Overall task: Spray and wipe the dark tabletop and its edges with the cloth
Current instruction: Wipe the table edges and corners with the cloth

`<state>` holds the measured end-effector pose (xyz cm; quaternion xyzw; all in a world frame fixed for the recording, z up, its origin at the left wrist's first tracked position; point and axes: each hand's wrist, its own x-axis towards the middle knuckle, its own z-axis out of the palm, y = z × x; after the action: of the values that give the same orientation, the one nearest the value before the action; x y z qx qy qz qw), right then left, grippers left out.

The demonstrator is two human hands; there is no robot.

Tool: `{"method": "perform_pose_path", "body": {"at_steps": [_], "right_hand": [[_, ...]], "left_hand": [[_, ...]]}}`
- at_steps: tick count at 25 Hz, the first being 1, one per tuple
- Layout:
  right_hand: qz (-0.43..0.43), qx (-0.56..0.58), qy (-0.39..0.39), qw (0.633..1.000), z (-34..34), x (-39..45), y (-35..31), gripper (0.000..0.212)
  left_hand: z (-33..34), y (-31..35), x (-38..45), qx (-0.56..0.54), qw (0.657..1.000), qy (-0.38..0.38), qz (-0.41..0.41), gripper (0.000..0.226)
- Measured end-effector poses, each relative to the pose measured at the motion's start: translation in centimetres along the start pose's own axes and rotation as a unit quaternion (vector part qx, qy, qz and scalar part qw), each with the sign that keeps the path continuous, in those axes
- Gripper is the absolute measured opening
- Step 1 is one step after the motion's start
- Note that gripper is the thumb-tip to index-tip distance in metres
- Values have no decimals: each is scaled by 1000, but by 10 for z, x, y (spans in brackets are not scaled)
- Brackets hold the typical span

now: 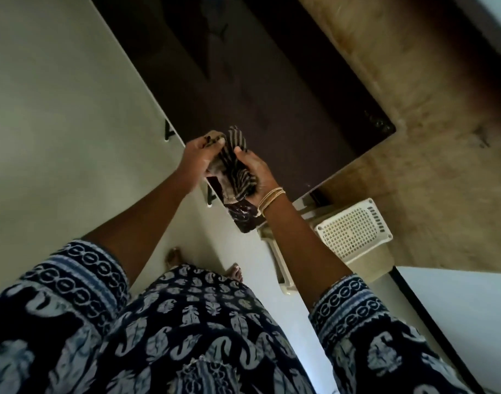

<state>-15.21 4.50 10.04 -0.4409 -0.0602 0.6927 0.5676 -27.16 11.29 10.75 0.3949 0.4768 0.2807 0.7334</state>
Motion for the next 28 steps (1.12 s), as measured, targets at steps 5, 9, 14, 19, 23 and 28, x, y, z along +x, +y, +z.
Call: {"method": "perform_pose_path", "body": {"at_steps": [5,9,14,19,23,28], "right_hand": [[51,-144,19,988,92,52,8,55],[42,-205,84,974,162,98,32,43],[13,-362,178,915,211,166,51,22],[-65,-612,170,770,247,209,77,30],[23,-619,95,779,262,243,66,12],[73,-721,35,688,298,302,44,21]], "left_hand": [[-95,44,24,23,999,17,29,10],[-177,77,51,124,991,-36,35,21],[-256,111,82,233,969,-26,75,31],[-312,117,110,329,937,36,115,33],[-356,129,130,385,913,75,114,27],[-395,153,163,386,915,76,84,32]]}}
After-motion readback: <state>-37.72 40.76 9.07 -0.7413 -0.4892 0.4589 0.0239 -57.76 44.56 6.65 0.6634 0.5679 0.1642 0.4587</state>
